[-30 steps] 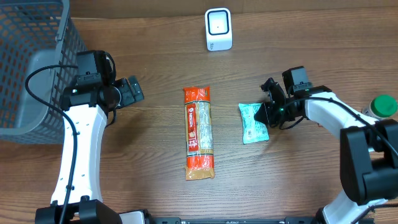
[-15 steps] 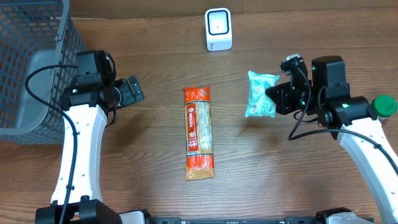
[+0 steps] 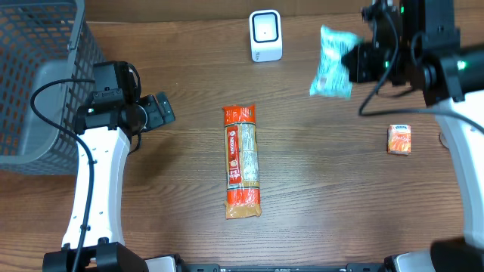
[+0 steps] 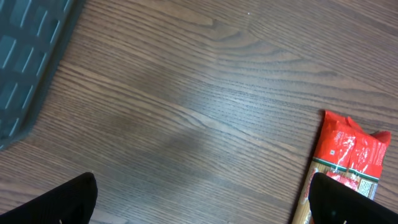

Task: Scan the item barcode
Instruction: 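Lift the tissue pack and carry it up toward the white scanner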

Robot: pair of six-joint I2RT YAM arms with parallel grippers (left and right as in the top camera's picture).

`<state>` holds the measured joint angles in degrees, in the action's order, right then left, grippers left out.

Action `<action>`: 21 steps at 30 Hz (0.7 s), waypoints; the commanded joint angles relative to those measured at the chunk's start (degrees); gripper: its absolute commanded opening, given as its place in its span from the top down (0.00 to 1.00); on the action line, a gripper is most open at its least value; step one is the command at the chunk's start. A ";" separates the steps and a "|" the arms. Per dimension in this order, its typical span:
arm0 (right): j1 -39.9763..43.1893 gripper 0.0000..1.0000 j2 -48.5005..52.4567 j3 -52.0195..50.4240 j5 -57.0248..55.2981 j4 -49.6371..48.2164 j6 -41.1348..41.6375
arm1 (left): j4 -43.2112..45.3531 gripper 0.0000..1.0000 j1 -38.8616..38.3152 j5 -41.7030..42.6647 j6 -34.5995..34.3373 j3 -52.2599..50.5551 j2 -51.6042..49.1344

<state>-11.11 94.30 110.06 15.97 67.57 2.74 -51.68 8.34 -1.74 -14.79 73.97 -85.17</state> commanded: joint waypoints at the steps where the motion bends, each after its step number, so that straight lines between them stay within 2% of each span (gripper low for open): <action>1: -2.75 0.96 5.53 4.63 -6.05 -1.81 0.04 | 0.00 0.00 -0.11 0.22 0.66 0.26 0.00; 5: -7.06 0.96 9.73 4.61 -14.75 -8.72 -0.48 | 0.00 0.00 -0.11 0.24 0.66 0.26 0.00; 10: -13.25 0.96 15.76 4.61 -28.57 -20.09 -5.57 | 0.00 0.00 -0.11 0.22 0.66 0.26 0.00; 17: -20.15 0.96 25.53 4.61 -49.42 -37.77 -19.39 | 0.00 0.00 -0.11 0.24 0.66 0.26 0.00; 21: -22.25 0.96 30.88 4.61 -57.33 -49.46 -29.09 | 0.00 0.00 -0.11 0.24 0.66 0.26 0.00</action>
<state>-32.62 122.63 113.36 -29.89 21.98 -16.60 -51.70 8.34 -1.74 -14.79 73.97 -85.19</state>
